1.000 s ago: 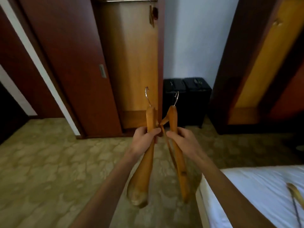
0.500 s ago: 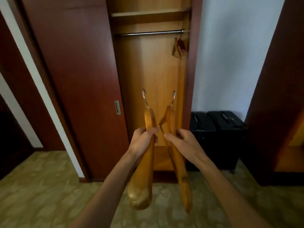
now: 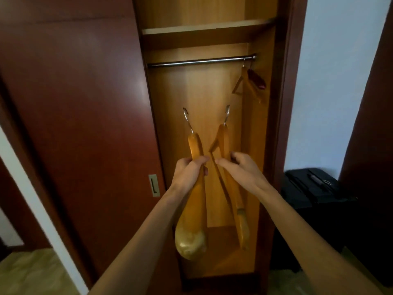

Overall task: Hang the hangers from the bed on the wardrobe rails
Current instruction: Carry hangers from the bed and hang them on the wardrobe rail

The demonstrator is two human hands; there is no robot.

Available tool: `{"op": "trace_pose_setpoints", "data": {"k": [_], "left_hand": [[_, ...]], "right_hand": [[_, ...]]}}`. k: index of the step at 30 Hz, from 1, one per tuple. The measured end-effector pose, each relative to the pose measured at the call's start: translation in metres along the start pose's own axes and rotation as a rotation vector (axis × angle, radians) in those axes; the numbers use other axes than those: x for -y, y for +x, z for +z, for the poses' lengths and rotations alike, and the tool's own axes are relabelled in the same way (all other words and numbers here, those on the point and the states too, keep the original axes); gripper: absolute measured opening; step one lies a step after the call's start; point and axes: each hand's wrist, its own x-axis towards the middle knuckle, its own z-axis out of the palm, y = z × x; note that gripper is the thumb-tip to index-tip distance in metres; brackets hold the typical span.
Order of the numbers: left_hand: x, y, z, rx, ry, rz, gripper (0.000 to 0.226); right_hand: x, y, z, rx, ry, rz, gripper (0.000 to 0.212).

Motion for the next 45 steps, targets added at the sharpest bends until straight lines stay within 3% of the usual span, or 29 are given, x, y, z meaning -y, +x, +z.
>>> {"op": "trace_pose_setpoints", "data": {"k": [2,12,16,23,26,37,45], "left_hand": [[-0.002,0.044,-0.018,0.039,-0.019,0.030,0.034],[-0.026,0.246,-0.055,0.200,-0.053,0.058,0.029],[-0.039,0.312,-0.046,0.212,-0.049,0.074,0.034],[-0.059,0.423,-0.004,0.237,-0.046,0.099,0.034],[-0.070,0.467,0.022,0.246,-0.038,0.140,0.031],[-0.113,0.600,0.114,0.126,0.036,0.237,0.040],[-0.114,0.648,0.144,0.162,0.108,0.250,0.047]], "right_hand": [[0.003,0.040,0.013,-0.055,0.009,0.003,0.037],[0.018,0.213,0.035,-0.275,-0.109,0.046,0.027],[0.019,0.275,0.022,-0.320,-0.185,0.052,0.050],[0.019,0.371,-0.025,-0.329,-0.176,0.056,0.028],[0.013,0.414,-0.052,-0.323,-0.158,0.031,0.042],[-0.018,0.558,-0.151,-0.231,-0.214,-0.048,0.038],[-0.046,0.602,-0.177,-0.236,-0.123,-0.071,0.034]]}}
